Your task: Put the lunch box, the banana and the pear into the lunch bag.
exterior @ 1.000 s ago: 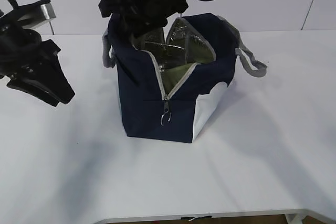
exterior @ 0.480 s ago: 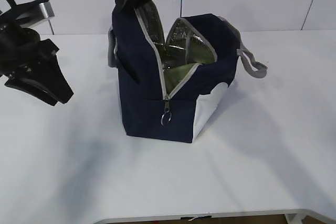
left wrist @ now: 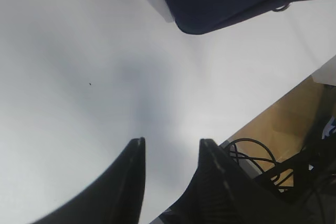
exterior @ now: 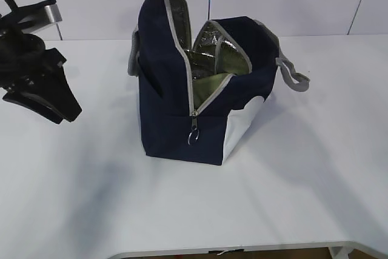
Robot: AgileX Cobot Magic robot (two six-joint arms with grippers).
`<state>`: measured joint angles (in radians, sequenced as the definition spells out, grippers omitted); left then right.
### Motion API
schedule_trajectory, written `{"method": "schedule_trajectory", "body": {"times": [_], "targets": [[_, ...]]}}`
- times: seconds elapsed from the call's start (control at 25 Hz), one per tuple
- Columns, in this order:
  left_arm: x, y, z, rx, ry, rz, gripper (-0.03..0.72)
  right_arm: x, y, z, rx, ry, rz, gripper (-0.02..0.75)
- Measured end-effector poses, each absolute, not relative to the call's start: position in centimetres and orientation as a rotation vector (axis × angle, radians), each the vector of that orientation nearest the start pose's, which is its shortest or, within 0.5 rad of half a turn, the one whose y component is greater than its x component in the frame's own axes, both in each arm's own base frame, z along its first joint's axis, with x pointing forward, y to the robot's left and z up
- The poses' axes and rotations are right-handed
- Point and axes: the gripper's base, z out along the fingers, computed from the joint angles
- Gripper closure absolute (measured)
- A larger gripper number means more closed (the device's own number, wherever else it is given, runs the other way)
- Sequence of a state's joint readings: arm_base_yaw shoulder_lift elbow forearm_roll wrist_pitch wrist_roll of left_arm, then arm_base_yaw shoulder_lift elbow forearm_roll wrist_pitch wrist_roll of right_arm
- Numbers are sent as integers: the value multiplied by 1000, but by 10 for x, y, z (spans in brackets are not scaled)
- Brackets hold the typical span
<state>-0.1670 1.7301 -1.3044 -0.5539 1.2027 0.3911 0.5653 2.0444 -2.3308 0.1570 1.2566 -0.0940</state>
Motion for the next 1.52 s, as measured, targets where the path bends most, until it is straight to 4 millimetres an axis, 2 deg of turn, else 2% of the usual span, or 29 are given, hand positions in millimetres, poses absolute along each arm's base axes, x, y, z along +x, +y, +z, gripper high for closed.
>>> {"method": "schedule_trajectory", "body": {"times": [0.2, 0.28, 0.56, 0.72, 0.96, 1.08, 1.28, 1.4, 1.52], "targets": [[321, -99, 254, 534, 2909, -772, 447, 344, 235, 434, -757, 2298, 448, 456], [321, -99, 254, 535, 2909, -770, 447, 327, 225, 447, -746, 2290, 456, 456], [318, -94, 260, 575, 2907, -682, 447, 263, 183, 459, -719, 2346, 455, 456], [317, -94, 261, 579, 2906, -677, 447, 234, 165, 448, -712, 2399, 449, 456], [317, -94, 261, 578, 2906, -677, 447, 201, 144, 413, -711, 2520, 427, 456], [317, -94, 261, 578, 2906, -677, 447, 191, 137, 390, -723, 2593, 406, 456], [317, -94, 261, 576, 2907, -678, 447, 187, 135, 353, -734, 2709, 377, 456], [317, -94, 261, 576, 2907, -678, 447, 193, 140, 338, -684, 2651, 423, 456], [317, -94, 261, 576, 2907, -678, 447, 203, 146, 324, -617, 2517, 467, 456]]}}
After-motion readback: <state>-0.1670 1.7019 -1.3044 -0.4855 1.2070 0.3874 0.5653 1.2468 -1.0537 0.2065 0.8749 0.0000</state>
